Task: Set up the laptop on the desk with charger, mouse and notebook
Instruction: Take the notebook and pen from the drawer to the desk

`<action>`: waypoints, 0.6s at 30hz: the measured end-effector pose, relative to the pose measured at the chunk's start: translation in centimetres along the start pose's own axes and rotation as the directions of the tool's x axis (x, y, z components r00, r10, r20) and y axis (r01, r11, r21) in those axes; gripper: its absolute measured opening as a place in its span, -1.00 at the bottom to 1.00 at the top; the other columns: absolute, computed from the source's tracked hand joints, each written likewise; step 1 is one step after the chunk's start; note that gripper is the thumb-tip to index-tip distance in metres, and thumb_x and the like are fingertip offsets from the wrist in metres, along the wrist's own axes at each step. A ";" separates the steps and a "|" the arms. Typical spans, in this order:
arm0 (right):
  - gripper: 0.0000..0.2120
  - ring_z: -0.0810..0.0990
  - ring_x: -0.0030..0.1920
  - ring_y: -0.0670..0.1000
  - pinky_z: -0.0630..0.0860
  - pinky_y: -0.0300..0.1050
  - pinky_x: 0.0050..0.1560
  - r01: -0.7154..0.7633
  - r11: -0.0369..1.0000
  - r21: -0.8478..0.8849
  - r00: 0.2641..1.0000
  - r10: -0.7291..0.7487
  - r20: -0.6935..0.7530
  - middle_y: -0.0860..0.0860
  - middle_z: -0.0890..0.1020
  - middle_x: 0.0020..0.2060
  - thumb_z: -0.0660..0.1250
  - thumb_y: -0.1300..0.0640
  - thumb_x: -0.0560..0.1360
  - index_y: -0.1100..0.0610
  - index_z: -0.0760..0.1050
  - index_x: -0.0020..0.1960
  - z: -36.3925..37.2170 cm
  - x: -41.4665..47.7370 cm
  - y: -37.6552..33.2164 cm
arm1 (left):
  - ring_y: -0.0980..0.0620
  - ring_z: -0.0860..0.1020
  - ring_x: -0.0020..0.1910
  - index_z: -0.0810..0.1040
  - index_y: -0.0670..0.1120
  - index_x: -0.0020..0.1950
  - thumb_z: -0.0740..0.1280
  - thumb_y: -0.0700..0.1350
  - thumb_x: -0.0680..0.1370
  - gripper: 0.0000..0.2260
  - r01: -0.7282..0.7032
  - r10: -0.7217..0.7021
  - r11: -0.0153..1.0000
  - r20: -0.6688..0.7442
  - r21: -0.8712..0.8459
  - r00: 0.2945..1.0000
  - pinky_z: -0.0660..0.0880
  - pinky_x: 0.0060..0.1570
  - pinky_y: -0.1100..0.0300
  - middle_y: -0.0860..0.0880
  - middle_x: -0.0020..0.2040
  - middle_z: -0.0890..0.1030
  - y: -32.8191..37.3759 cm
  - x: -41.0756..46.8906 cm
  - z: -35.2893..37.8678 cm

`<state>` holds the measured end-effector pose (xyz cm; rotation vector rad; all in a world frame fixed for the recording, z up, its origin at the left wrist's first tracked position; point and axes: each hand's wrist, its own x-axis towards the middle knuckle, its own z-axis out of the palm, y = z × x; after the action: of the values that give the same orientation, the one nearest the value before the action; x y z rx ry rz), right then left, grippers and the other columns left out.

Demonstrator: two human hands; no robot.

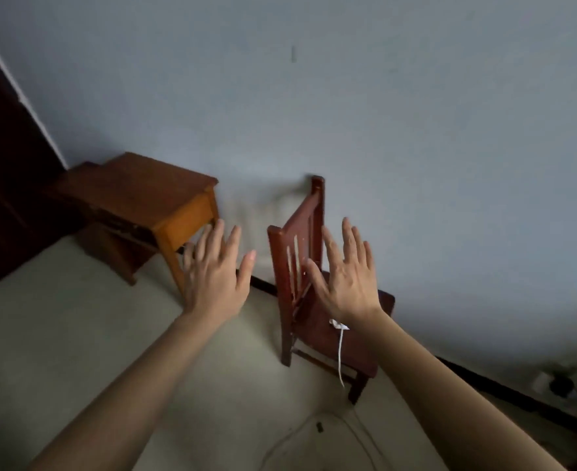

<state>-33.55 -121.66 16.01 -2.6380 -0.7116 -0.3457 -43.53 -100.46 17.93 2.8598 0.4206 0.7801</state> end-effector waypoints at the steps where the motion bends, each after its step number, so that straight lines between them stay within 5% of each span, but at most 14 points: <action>1: -0.36 -0.09 0.61 0.16 -0.09 0.16 0.57 0.052 0.999 0.009 0.998 -0.053 0.024 0.13 -0.06 0.62 -0.08 -0.34 0.63 -0.08 -0.03 0.61 2.3 2.3 -2.7 | -0.26 0.34 0.44 0.42 -0.13 0.46 0.07 0.16 0.63 -0.47 0.056 -0.056 0.998 -0.002 0.030 0.998 0.30 0.32 -0.26 -0.24 0.48 0.38 -3.4 0.2 -0.1; 6: -0.32 -0.17 0.61 0.15 -0.16 0.17 0.56 0.248 0.966 0.072 0.954 -0.257 0.156 0.10 -0.16 0.62 -0.19 -0.39 0.61 -0.10 -0.11 0.62 12.5 11.9 -13.9 | -0.21 0.27 0.49 0.31 -0.08 0.53 0.02 0.20 0.63 -0.44 0.297 -0.301 0.945 0.010 0.139 0.953 0.24 0.37 -0.29 -0.21 0.53 0.30 -17.1 2.9 0.1; 9: -0.33 -0.18 0.61 0.15 -0.12 0.20 0.57 0.320 0.941 0.109 0.928 -0.334 0.163 0.09 -0.17 0.62 -0.19 -0.40 0.60 -0.12 -0.18 0.61 17.7 17.7 -19.4 | -0.22 0.25 0.50 0.29 -0.08 0.54 -0.01 0.21 0.63 -0.42 0.340 -0.349 0.918 0.011 0.207 0.937 0.21 0.37 -0.29 -0.22 0.54 0.27 -24.3 6.6 0.4; 13: -0.33 -0.01 0.60 0.20 0.04 0.24 0.56 0.356 0.916 0.188 0.909 -0.385 0.158 0.14 -0.01 0.62 -0.15 -0.37 0.62 -0.05 0.00 0.61 22.4 26.9 -27.8 | -0.21 0.23 0.51 0.27 -0.08 0.55 -0.06 0.22 0.63 -0.40 0.427 -0.438 0.862 -0.023 0.272 0.899 0.20 0.40 -0.29 -0.22 0.55 0.25 -34.3 13.2 -0.5; 18: -0.37 -0.16 0.61 0.15 -0.14 0.18 0.56 0.447 0.851 0.276 0.838 -0.507 0.203 0.07 -0.14 0.62 -0.14 -0.33 0.64 -0.07 -0.06 0.61 27.4 36.2 -40.0 | -0.26 0.30 0.47 0.35 -0.12 0.51 0.05 0.16 0.63 -0.45 0.508 -0.494 0.794 -0.134 0.335 0.859 0.22 0.37 -0.31 -0.25 0.51 0.32 -46.0 17.8 -3.3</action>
<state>-20.43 -62.59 15.37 -2.2864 -1.4274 -0.0294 -41.05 -51.15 19.33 2.8110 1.3955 0.7087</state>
